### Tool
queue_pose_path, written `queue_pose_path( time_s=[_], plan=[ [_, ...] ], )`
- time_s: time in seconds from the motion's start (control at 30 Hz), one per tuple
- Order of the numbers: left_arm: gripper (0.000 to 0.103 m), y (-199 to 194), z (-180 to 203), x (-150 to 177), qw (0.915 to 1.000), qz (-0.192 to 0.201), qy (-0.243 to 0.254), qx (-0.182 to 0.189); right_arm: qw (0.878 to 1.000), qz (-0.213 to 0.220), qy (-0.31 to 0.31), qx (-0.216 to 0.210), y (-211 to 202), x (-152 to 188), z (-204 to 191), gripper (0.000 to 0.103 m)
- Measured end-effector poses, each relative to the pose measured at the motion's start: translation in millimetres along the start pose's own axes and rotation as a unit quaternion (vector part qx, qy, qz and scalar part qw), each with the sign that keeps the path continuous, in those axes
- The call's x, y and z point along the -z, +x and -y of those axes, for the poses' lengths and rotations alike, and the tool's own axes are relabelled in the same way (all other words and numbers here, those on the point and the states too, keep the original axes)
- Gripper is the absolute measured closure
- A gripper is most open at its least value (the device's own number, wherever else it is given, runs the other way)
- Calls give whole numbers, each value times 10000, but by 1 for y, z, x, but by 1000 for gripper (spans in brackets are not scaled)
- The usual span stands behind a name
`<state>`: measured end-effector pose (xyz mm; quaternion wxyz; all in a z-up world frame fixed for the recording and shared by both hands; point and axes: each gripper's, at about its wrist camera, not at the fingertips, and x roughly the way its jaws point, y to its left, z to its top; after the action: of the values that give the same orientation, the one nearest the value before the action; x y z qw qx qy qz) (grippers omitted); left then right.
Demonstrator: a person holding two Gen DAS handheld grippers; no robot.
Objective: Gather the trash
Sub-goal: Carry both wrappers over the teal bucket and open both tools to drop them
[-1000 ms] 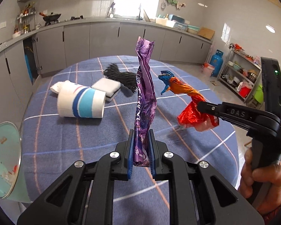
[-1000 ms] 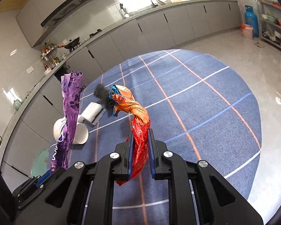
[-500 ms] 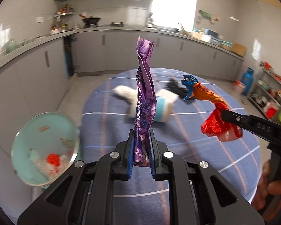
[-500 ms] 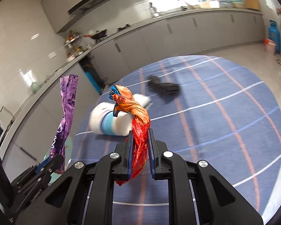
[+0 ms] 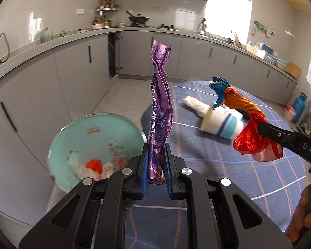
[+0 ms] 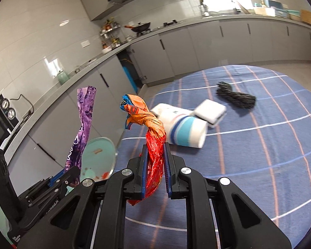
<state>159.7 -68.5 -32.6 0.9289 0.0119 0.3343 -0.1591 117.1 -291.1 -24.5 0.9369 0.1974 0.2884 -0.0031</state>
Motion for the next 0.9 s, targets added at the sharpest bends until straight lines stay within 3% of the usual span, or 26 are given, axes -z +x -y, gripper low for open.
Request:
queue_pose_path(
  time_s=[0.47,0.9],
  plan=[
    [89,-1,-59,7,9973,-158,-495,-518,9978,-184,-422,-485,30,6,-65,88],
    [89,6,-85,15,9947,-334,-709,-663,9955,-324,-604,-656,52,13,-99,88]
  ],
)
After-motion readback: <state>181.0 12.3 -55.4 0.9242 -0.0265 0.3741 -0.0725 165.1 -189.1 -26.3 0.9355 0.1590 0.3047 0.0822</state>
